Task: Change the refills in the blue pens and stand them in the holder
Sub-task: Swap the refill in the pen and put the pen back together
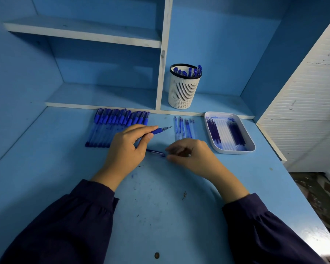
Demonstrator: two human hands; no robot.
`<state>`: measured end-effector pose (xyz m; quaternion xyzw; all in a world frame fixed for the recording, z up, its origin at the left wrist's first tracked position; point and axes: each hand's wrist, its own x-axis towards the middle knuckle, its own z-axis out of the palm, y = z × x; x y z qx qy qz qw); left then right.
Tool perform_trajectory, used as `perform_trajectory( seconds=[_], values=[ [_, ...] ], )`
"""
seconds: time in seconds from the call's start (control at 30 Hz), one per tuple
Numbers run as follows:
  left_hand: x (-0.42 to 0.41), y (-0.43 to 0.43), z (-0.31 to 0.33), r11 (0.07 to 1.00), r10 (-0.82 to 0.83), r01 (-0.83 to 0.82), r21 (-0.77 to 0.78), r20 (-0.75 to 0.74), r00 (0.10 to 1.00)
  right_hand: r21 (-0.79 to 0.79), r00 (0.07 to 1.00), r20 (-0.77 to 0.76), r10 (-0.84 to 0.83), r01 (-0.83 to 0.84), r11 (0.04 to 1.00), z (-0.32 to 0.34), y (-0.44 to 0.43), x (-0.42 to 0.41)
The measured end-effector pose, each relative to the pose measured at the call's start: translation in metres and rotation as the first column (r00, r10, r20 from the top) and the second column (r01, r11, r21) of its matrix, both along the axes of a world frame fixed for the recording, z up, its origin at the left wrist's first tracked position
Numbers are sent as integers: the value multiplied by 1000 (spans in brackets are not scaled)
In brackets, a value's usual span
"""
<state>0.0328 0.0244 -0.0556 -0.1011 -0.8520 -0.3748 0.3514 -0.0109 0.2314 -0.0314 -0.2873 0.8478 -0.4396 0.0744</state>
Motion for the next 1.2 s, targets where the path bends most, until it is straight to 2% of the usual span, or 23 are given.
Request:
perform_trajectory(
  seconds=[0.07, 0.13, 0.2, 0.3, 0.43, 0.67, 0.9, 1.0, 1.13, 1.2],
  values=[
    [1, 1, 1, 1000, -2, 2, -8, 8, 1000, 42, 996, -82, 35, -32, 999, -1, 0, -1],
    [1, 2, 1, 1000, -11, 12, -18, 11, 1000, 15, 996, -92, 12, -11, 1000, 0, 0, -2],
    [2, 3, 2, 1000, -21, 21, -20, 14, 1000, -125, 997, -48, -68, 62, 990, 3, 0, -3],
    [2, 3, 3, 999, -32, 32, -28, 19, 999, -391, 988, 30, -153, 152, 908, 9, 2, -5],
    [3, 5, 4, 998, -51, 52, -35, 22, 998, -534, 981, 66, -184, 191, 824, 15, 4, -5],
    [4, 8, 4, 997, -76, 77, -31, 27, 997, -511, 987, 50, -150, 154, 845, 13, 1, -2],
    [3, 7, 3, 992, -103, 104, -73, 19, 995, -378, 991, -1, -133, 123, 918, 7, -1, -1],
    [4, 9, 3, 990, -109, 111, -91, 24, 994, -290, 983, -98, -158, 123, 949, 7, 0, -1],
    [4, 9, 3, 989, -119, 121, -85, 27, 992, -367, 997, -10, -83, 73, 927, 9, 4, -2],
    [4, 9, 4, 990, -114, 116, -84, 27, 993, -356, 998, -10, -66, 58, 933, 10, 4, -2]
  ],
)
